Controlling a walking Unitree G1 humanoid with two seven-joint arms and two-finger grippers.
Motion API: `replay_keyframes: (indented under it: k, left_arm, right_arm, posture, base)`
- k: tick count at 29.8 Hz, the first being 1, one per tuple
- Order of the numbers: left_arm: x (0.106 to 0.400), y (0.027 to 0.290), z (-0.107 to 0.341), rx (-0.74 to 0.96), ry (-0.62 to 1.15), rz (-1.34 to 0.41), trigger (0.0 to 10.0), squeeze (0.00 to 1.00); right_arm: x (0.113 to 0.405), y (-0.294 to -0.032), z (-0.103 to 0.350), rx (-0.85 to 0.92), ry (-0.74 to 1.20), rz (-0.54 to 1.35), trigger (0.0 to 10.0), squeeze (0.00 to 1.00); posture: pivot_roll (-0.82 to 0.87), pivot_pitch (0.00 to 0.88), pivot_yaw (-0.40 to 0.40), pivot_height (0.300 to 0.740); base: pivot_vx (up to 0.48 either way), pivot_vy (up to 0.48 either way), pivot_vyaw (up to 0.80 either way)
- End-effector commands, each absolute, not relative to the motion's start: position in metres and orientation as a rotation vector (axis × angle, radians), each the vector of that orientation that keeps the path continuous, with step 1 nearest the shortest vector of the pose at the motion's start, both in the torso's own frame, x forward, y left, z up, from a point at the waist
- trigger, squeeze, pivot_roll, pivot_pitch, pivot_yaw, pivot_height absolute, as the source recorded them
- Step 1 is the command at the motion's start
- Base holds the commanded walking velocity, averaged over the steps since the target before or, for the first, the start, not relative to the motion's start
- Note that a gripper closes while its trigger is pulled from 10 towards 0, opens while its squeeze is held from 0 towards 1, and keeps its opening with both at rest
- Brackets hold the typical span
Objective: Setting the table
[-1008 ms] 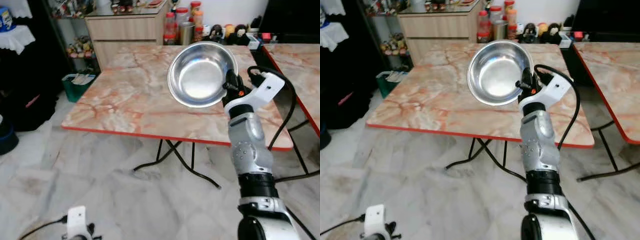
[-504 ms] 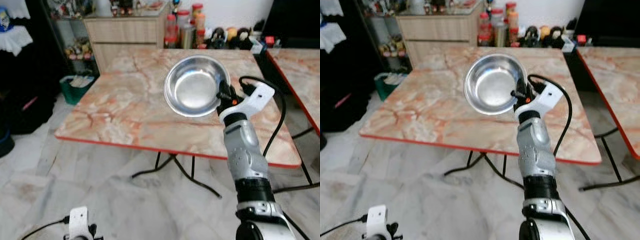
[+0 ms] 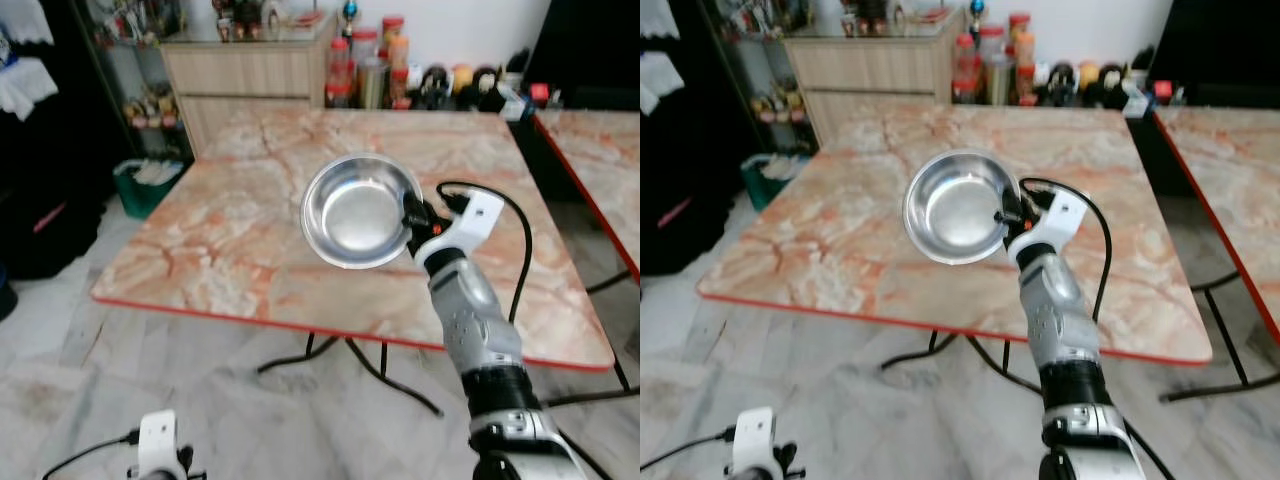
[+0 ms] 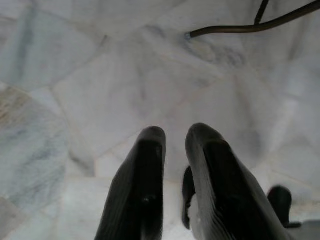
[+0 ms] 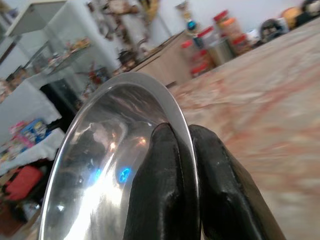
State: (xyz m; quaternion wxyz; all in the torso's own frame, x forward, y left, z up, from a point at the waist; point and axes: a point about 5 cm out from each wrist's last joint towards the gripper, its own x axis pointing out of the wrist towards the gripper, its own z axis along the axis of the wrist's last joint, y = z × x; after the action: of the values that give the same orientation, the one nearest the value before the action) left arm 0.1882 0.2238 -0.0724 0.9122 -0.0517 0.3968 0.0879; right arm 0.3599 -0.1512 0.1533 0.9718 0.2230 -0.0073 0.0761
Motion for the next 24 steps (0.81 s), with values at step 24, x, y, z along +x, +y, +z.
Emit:
replay_keyframes:
  k: [24]
  left_arm:
    - [0.186,0.223,-0.074,-0.111,0.84,0.194,10.0,0.0]
  right_arm:
    - [0.342,-0.146,0.117,0.657,0.25,0.137,10.0,0.0]
  posture:
    - [0.03,0.0,0.034,0.728]
  base:
    - [0.224,0.0,0.0]
